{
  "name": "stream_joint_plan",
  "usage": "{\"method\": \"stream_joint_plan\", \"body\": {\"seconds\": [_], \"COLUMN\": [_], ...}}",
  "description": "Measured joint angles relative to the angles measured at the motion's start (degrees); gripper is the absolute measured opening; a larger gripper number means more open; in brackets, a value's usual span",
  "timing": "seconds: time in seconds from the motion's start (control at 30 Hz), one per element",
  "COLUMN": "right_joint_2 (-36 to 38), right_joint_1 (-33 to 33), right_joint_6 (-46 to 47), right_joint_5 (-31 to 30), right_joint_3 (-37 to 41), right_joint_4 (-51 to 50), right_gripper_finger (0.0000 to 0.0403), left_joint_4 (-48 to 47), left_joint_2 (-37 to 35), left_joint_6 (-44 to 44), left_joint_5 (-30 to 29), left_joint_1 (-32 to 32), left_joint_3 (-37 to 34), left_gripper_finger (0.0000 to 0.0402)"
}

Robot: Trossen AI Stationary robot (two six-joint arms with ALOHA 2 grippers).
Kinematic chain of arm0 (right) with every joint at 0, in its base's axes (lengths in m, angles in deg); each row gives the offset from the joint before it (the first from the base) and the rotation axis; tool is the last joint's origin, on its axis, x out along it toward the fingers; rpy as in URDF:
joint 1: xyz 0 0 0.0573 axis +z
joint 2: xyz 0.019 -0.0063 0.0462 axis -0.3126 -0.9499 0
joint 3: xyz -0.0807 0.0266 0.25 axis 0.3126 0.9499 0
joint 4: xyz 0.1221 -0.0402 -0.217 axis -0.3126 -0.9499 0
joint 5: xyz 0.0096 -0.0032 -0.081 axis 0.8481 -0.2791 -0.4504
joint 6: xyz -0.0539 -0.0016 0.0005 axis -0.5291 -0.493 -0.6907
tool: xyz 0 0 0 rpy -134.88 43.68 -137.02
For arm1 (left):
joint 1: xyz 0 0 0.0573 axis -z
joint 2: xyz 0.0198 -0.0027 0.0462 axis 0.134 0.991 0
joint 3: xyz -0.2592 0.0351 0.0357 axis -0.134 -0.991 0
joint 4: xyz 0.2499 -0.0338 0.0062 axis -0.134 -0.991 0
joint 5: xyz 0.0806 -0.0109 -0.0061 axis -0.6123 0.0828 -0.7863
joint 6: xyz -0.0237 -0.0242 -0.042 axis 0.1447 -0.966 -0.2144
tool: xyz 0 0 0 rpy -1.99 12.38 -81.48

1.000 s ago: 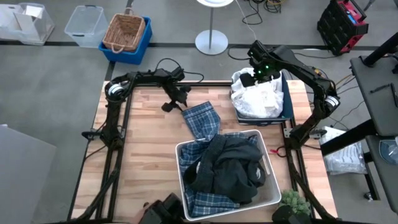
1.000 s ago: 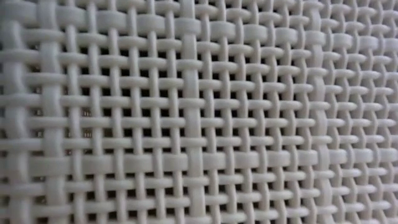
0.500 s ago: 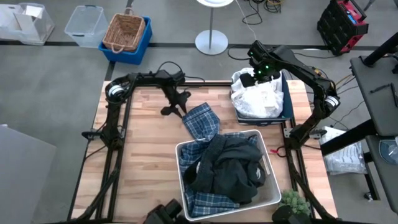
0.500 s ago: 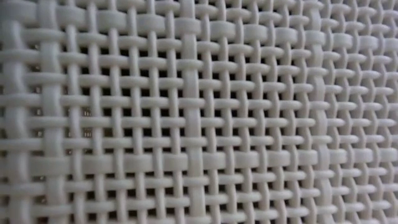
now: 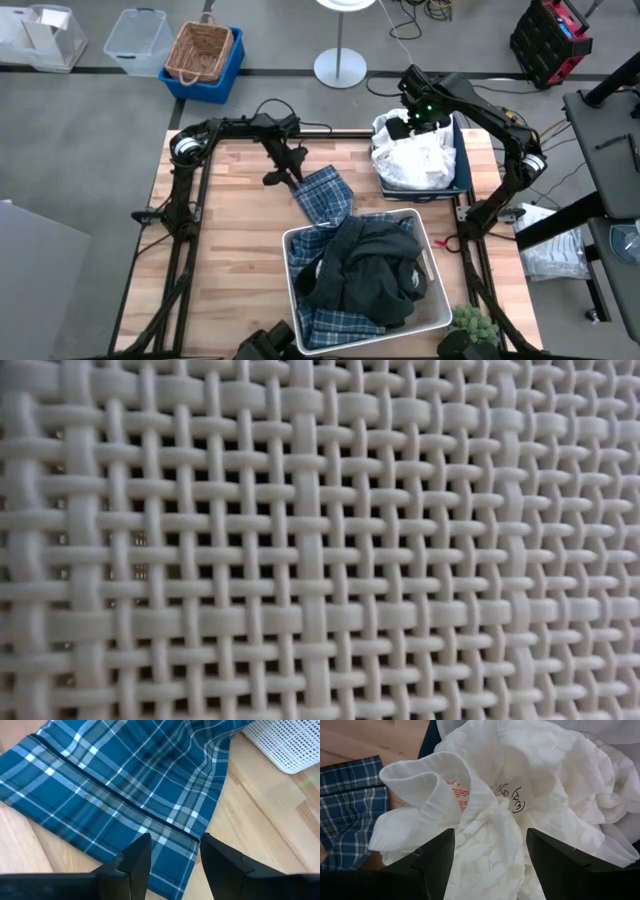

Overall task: Sort clothes
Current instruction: Adjust the blue long sleeve shirt in the white bin

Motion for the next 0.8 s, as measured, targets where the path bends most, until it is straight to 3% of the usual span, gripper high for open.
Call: {"method": "stream_joint_plan", "body": {"seconds": [0.13, 0.3, 0.37, 0.43, 0.5, 0.57, 0.67, 0.73, 0.8], "right_joint_2": [-0.02, -0.02, -0.02, -0.02, -0.02, 0.00, 0.00, 0.00, 0.00], "right_joint_1": [0.00, 0.13, 0.13, 0.13, 0.13, 0.13, 0.13, 0.11, 0.14], "right_joint_6": [0.10, 0.99, 1.00, 1.00, 1.00, 1.00, 1.31, 2.38, 3.23], "right_joint_5": [0.04, 0.42, 0.89, 1.68, 1.70, 1.73, 2.25, 4.99, 8.28], "right_joint_3": [0.00, 0.00, 0.00, 0.00, 0.00, 0.00, -0.24, -1.59, -4.31], "right_joint_4": [0.02, 0.00, 0.00, 0.01, -0.02, -0.04, -0.25, -0.51, 0.38], "right_gripper_finger": [0.0240, 0.0248, 0.0249, 0.0248, 0.0244, 0.0240, 0.0235, 0.0231, 0.0226], "left_joint_4": [0.03, -3.05, -8.33, -14.06, -11.81, -6.93, -7.11, -13.71, -13.25], "left_joint_2": [0.00, -0.02, -0.02, -0.10, -0.17, -1.35, -4.66, -8.41, -14.52], "left_joint_6": [-2.86, -13.90, -7.54, 5.69, 12.84, 11.55, 7.12, 4.53, 1.88], "left_joint_5": [-1.57, -10.46, -13.53, -10.39, -8.54, -10.78, -14.89, -14.82, -12.80], "left_joint_1": [0.04, 0.42, 1.11, 1.87, 3.15, 4.74, 6.64, 6.88, 6.65], "left_joint_3": [0.25, 0.53, 0.34, -1.55, -4.94, -7.70, -8.65, -9.34, -9.87], "left_gripper_finger": [0.0132, 0.0113, 0.0115, 0.0117, 0.0116, 0.0114, 0.0111, 0.0094, 0.0064]}}
